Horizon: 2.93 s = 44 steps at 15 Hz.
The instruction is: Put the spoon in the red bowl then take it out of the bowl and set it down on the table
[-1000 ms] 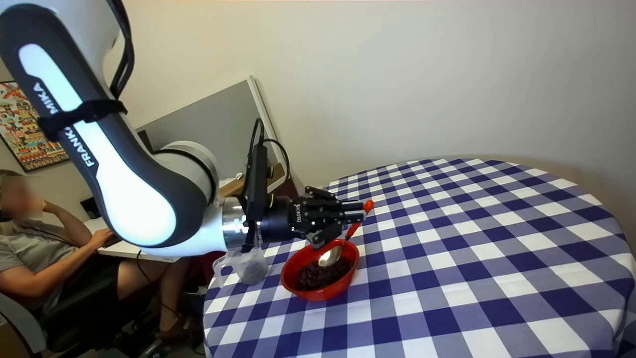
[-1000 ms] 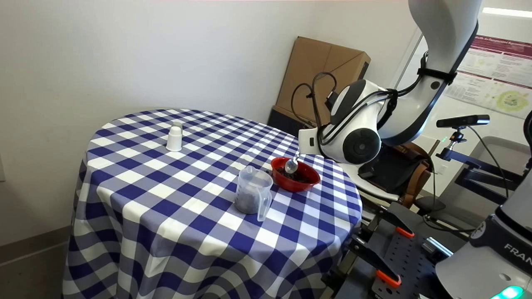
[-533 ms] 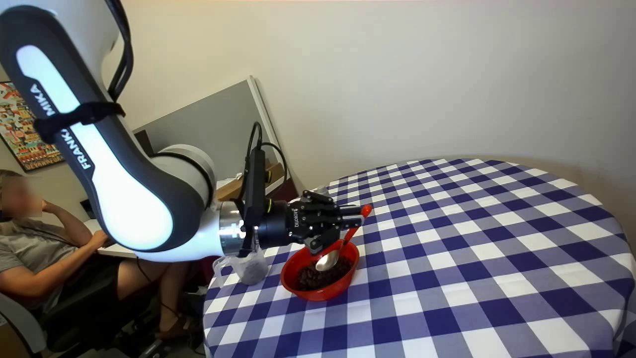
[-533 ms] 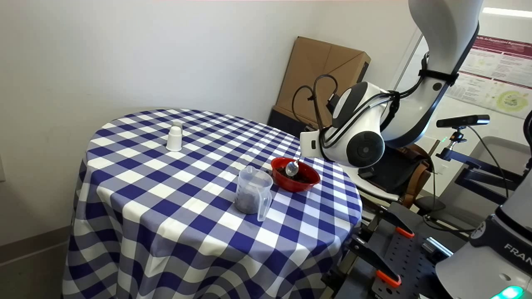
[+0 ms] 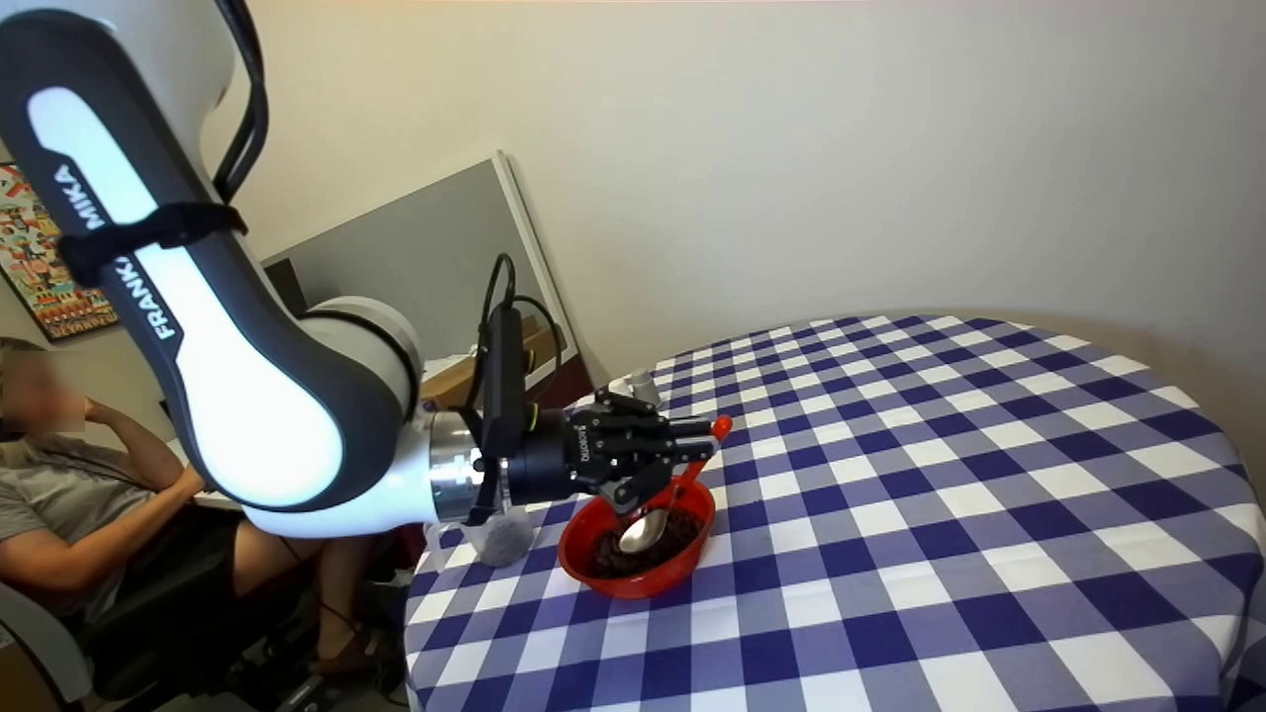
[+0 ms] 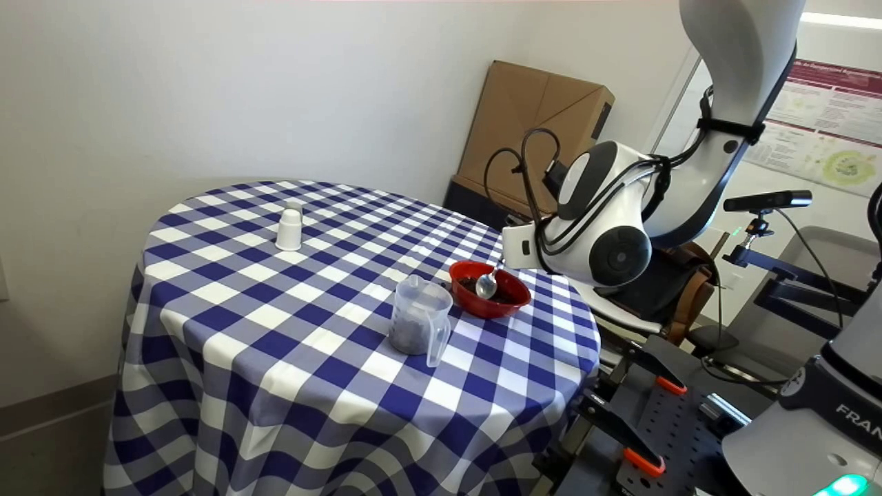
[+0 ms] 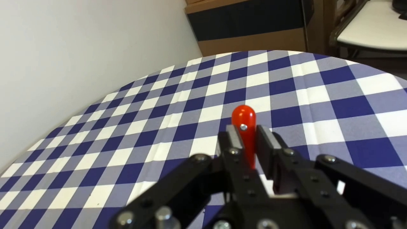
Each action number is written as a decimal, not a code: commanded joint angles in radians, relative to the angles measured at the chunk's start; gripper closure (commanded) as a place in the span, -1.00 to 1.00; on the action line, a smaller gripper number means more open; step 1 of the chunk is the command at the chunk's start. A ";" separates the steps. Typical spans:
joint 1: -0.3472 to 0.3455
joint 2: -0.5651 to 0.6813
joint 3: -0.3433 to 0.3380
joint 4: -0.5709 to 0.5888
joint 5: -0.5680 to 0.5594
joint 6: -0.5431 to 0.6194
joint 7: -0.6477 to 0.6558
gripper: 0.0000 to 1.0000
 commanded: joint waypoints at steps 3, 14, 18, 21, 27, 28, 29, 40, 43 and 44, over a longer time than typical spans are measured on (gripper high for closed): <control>-0.010 0.000 0.012 -0.023 -0.008 -0.025 0.021 0.91; -0.003 0.023 0.036 -0.030 0.121 -0.024 0.006 0.91; 0.001 0.032 0.055 -0.011 0.215 -0.019 -0.006 0.91; 0.002 0.038 0.063 0.006 0.275 -0.017 -0.012 0.91; 0.000 0.057 0.069 0.054 0.394 -0.008 -0.035 0.91; 0.000 0.057 0.072 0.065 0.436 0.000 -0.060 0.91; 0.001 0.056 0.075 0.074 0.468 0.007 -0.078 0.91; 0.032 0.034 0.113 0.140 0.735 0.059 -0.232 0.91; 0.029 0.047 0.107 0.170 0.805 0.054 -0.257 0.91; 0.026 0.051 0.105 0.180 0.835 0.052 -0.270 0.91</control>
